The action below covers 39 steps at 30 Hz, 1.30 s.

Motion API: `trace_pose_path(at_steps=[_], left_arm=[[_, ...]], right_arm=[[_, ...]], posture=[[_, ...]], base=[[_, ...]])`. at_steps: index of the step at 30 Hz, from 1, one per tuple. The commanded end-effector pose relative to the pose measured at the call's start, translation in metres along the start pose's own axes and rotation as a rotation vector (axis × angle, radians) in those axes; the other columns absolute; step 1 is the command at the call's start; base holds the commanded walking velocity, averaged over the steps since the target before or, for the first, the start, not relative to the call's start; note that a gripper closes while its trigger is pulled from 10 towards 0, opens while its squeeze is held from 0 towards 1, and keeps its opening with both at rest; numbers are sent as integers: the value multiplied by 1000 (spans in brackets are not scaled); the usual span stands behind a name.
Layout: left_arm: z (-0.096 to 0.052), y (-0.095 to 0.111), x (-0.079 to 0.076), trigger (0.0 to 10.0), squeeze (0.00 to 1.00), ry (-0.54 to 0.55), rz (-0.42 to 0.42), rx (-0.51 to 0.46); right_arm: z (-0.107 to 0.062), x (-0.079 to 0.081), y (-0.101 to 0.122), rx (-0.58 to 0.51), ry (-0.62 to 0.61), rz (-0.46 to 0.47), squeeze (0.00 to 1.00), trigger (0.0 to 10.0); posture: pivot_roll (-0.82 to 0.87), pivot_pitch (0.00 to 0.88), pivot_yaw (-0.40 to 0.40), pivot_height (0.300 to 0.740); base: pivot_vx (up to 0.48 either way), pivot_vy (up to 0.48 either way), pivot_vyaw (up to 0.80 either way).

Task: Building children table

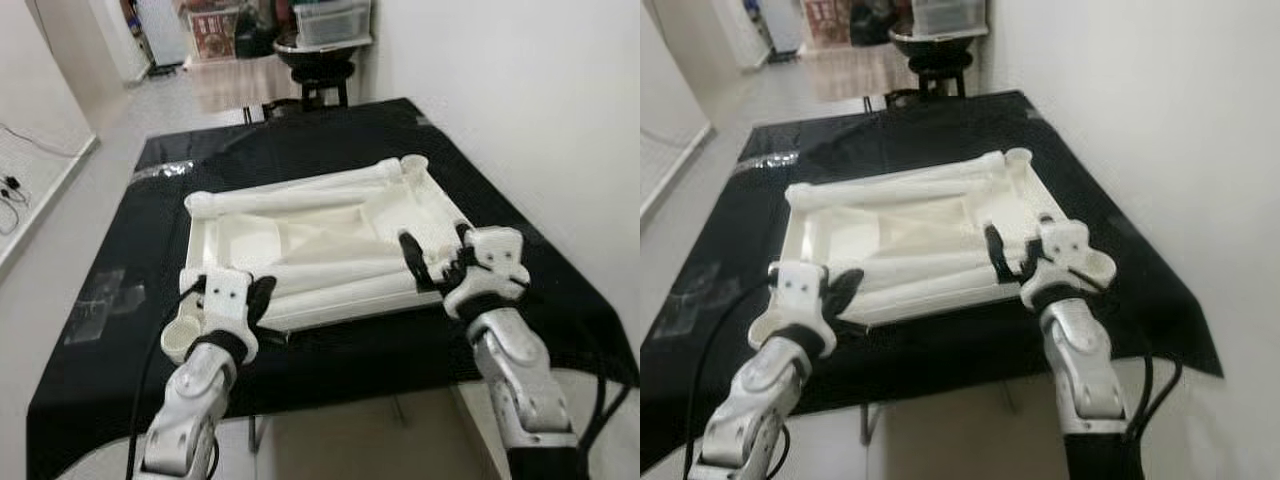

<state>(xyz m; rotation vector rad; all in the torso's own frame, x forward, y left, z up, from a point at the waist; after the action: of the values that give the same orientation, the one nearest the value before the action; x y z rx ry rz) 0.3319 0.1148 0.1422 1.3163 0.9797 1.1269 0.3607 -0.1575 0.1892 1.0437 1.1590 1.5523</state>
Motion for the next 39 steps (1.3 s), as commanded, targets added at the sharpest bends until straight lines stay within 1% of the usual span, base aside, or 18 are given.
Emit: trace_pose_path(at_steps=[1, 5, 12, 17, 18, 20, 22, 23, 25, 26, 27, 28, 30, 31, 32, 33, 35, 39], left_arm=[[-3, -4, 10, 10000, 0, 38, -2, 19], [-4, -7, 10, 10000, 0, 34, 18, 32], [-7, -10, -3, 10000, 0, -14, 18, 45], [-7, -9, -10, 10000, 0, -40, -27, 36], [-7, -6, -21, 10000, 0, -103, -44, 27], [-8, -5, -24, 10000, 0, -125, -42, 25], [-13, -6, -38, 10000, 0, -223, -43, 26], [-13, -6, -38, 10000, 0, -223, -43, 26], [-17, -6, -46, 10000, 0, -301, -35, 26], [-17, -6, -46, 10000, 0, -301, -35, 26], [-20, -5, -49, 10000, 0, -337, -24, 22], [-20, -5, -49, 10000, 0, -337, -24, 22], [-25, -6, -53, 10000, 0, -397, 2, 22], [-25, -6, -53, 10000, 0, -397, 2, 22], [-28, -8, -54, 10000, 0, -418, 20, 28], [-28, -8, -54, 10000, 0, -418, 20, 28], [-33, -14, -55, 10000, 0, -460, 61, 43], [-36, -17, -55, 10000, 0, -484, 98, 43]], right_arm=[[1, 11, -8, 34, 41, 24, 0, 10000], [1, 17, -6, 37, 77, 11, 0, 10000], [-3, 30, -12, 100, 198, -8, 0, 10000], [-10, 37, -16, 157, 300, 6, 0, 10000], [-17, 44, -15, 181, 383, -5, 0, 10000], [-19, 47, -15, 189, 408, -22, 0, 10000], [-20, 36, -18, 239, 383, -13, 0, 10000], [-20, 36, -18, 239, 383, -13, 0, 10000], [-21, 22, -22, 299, 335, -4, 0, 10000], [-21, 22, -22, 299, 335, -4, 0, 10000], [-22, 12, -24, 327, 298, 8, 0, 10000], [-22, 12, -24, 327, 298, 8, 0, 10000], [-28, -15, -28, 398, 198, 33, 0, 10000], [-28, -15, -28, 398, 198, 33, 0, 10000], [-34, -33, -31, 445, 120, 32, 0, 10000], [-34, -33, -31, 445, 120, 32, 0, 10000], [-52, -67, -31, 505, -15, 78, 0, 10000], [-77, -104, -26, 579, -126, 108, 0, 10000]], posture=[[-20, 31, 26, 740], [-22, 28, 26, 740], [-24, 36, 26, 740], [-24, 37, 25, 740], [-22, 38, 21, 740], [-22, 38, 21, 740], [-23, 39, 19, 740], [-23, 39, 19, 740], [-20, 40, 17, 740], [-20, 40, 17, 740], [-20, 40, 17, 740], [-20, 40, 17, 740], [-22, 46, 16, 740], [-22, 46, 16, 740], [-24, 51, 16, 740], [-24, 51, 16, 740], [-28, 55, 17, 740], [-39, 59, 28, 740]], base=[[0, 0, 0], [0, -236, 0], [0, -472, 0], [0, -189, 480], [0, 0, 800], [0, 0, 800], [0, 0, 0], [0, 0, 0], [0, 0, 0], [0, 0, 0], [0, 0, 0], [0, 0, 0], [0, 0, 0], [0, 0, 0], [0, 0, 0], [0, 0, 0], [0, 0, 0], [0, 0, 0]])
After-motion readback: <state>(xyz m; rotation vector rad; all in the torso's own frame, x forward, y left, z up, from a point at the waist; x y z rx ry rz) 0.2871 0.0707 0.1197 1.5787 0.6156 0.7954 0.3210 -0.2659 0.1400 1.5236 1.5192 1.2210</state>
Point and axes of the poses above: a point about 5 cm out from each wrist's last joint towards the gripper, its own z axis pointing out of the wrist towards the gripper, its own y axis along the axis of the wrist's last joint, x = y × z, the point moved 6 cm from there along z, pointing out of the wrist towards the gripper, and after that the axes turned 8 degrees about z, right-handed, at the moved point
